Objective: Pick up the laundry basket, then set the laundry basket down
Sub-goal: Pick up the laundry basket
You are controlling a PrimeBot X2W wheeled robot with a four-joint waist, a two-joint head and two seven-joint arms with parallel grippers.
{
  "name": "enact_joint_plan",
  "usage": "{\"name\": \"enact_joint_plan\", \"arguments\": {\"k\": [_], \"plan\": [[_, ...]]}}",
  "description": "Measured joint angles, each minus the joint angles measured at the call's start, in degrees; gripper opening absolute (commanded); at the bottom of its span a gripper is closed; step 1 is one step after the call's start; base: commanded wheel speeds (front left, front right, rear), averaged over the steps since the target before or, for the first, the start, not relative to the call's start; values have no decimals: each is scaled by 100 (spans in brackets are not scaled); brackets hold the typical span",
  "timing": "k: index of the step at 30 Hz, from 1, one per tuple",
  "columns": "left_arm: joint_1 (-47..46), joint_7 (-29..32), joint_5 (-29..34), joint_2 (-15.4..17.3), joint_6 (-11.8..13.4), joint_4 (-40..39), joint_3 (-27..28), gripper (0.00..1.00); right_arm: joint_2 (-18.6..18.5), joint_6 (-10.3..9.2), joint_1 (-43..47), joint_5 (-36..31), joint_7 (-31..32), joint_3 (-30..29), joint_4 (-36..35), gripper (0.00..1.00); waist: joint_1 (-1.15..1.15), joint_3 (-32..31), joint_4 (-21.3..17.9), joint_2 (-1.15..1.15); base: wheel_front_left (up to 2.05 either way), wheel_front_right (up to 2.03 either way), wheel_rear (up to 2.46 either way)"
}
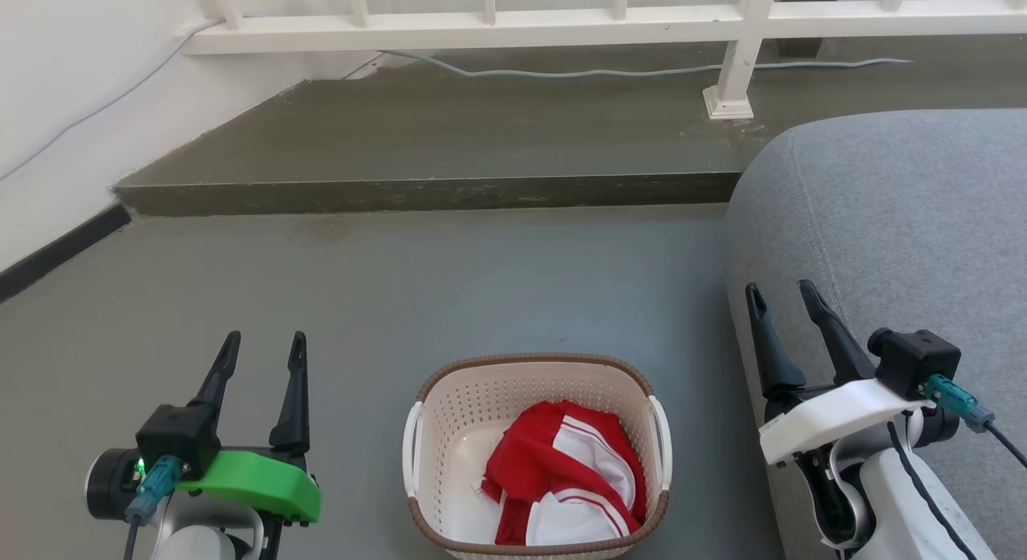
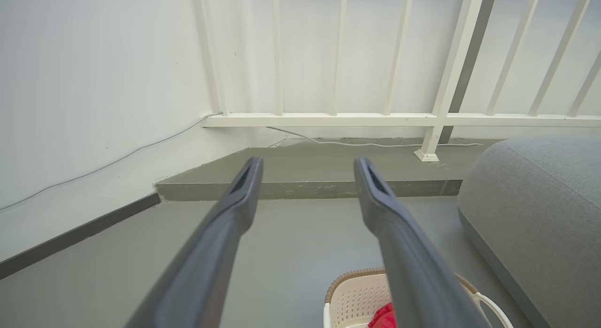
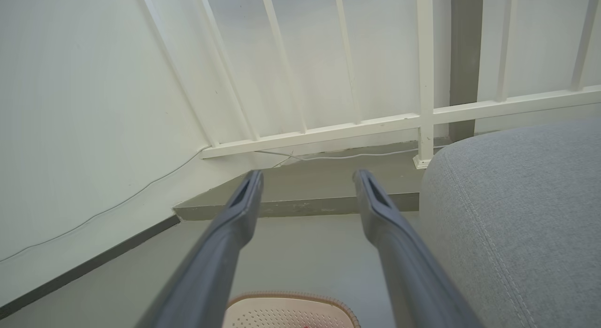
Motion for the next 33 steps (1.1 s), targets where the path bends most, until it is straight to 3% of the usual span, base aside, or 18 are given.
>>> {"name": "enact_joint_plan", "arguments": {"k": [15, 33], "plan": [[-6, 0, -2, -22, -55, -170, 56, 100, 67, 2, -9, -253, 0, -82, 14, 100, 0, 349, -64, 0, 0, 0, 0], [-710, 0, -166, -47, -127, -257, 49, 100, 124, -15, -477, -326, 0, -119, 164, 100, 0, 1434, -129, 0, 0, 0, 0]]}}
